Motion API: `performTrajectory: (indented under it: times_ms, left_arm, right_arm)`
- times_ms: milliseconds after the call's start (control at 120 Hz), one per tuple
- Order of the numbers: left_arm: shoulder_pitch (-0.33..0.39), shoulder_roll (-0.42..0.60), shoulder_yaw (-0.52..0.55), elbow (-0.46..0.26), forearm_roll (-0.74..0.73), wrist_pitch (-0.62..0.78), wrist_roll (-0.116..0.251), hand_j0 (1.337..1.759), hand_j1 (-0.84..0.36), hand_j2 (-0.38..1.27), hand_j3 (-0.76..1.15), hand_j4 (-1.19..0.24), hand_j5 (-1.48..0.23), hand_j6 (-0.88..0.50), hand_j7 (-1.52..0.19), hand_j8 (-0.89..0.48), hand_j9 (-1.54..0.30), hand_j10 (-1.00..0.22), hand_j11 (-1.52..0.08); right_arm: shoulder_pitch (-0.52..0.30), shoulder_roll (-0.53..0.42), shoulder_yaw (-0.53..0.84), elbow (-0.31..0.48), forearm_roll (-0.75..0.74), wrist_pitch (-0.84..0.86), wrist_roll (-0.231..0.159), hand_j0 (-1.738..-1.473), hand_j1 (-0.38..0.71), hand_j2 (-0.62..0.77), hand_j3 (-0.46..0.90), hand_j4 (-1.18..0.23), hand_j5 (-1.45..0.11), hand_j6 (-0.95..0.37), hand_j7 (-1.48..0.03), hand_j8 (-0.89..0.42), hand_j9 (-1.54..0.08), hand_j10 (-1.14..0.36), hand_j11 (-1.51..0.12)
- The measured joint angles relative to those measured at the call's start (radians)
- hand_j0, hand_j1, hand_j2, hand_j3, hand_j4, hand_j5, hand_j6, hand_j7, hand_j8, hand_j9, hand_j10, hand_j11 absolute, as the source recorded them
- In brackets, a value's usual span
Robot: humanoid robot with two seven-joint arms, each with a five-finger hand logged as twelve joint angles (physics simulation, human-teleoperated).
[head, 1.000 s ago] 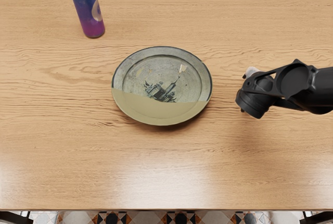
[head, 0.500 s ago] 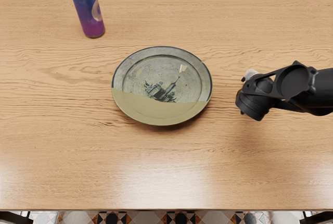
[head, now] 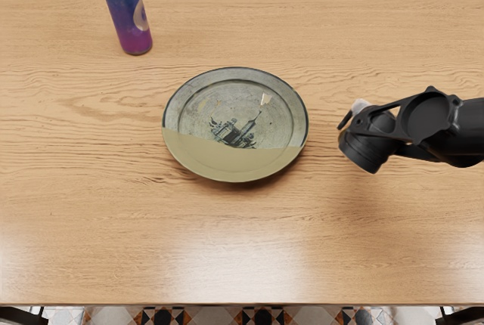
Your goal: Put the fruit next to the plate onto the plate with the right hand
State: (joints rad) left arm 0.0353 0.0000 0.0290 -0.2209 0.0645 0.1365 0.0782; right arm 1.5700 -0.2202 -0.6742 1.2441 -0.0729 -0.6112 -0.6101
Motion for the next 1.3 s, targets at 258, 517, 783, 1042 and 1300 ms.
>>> performTrajectory:
  times_ms: [258, 517, 783, 1042, 1300]
  left_arm:
    - [0.000, 0.000, 0.000, 0.000, 0.000, 0.000, 0.000, 1.658, 0.35, 0.00, 0.00, 0.00, 0.00, 0.00, 0.00, 0.00, 0.00, 0.00, 0.00]
    - [0.000, 0.000, 0.000, 0.000, 0.000, 0.000, 0.000, 1.658, 0.35, 0.00, 0.00, 0.00, 0.00, 0.00, 0.00, 0.00, 0.00, 0.00, 0.00]
    - [0.000, 0.000, 0.000, 0.000, 0.000, 0.000, 0.000, 1.658, 0.35, 0.00, 0.00, 0.00, 0.00, 0.00, 0.00, 0.00, 0.00, 0.00, 0.00]
    - [0.000, 0.000, 0.000, 0.000, 0.000, 0.000, 0.000, 1.658, 0.35, 0.00, 0.00, 0.00, 0.00, 0.00, 0.00, 0.00, 0.00, 0.00, 0.00]
    - [-0.192, 0.000, 0.003, 0.001, 0.004, 0.006, -0.003, 1.658, 0.35, 0.00, 0.00, 0.00, 0.00, 0.00, 0.00, 0.00, 0.00, 0.00, 0.00]
  right_arm:
    - [-0.003, -0.018, 0.043, 0.001, 0.004, 0.003, 0.002, -1.647, 0.17, 0.12, 0.00, -0.76, -1.10, -0.43, -1.04, -0.38, -1.11, -0.57, -1.12]
    - [0.078, -0.066, 0.127, -0.015, 0.003, 0.003, 0.000, -1.651, 0.24, 0.26, 0.00, -0.82, -1.18, -0.36, -1.11, -0.34, -1.17, -0.74, -1.17]
    - [0.119, 0.106, 0.269, -0.068, 0.005, 0.005, 0.000, -1.653, 0.25, 0.34, 0.00, -0.82, -1.22, -0.37, -1.13, -0.33, -1.17, -0.82, -1.18]
    - [0.123, 0.176, 0.290, -0.109, -0.002, 0.003, 0.000, -1.656, 0.17, 0.35, 0.00, -0.68, -1.01, -0.33, -0.93, -0.33, -0.98, -0.69, -0.98]
    - [-0.204, -0.333, 0.968, 0.098, 0.029, 0.384, -0.001, -1.657, -0.19, 0.10, 0.00, -0.21, -0.30, -0.11, -0.28, -0.11, -0.29, -0.21, -0.30]
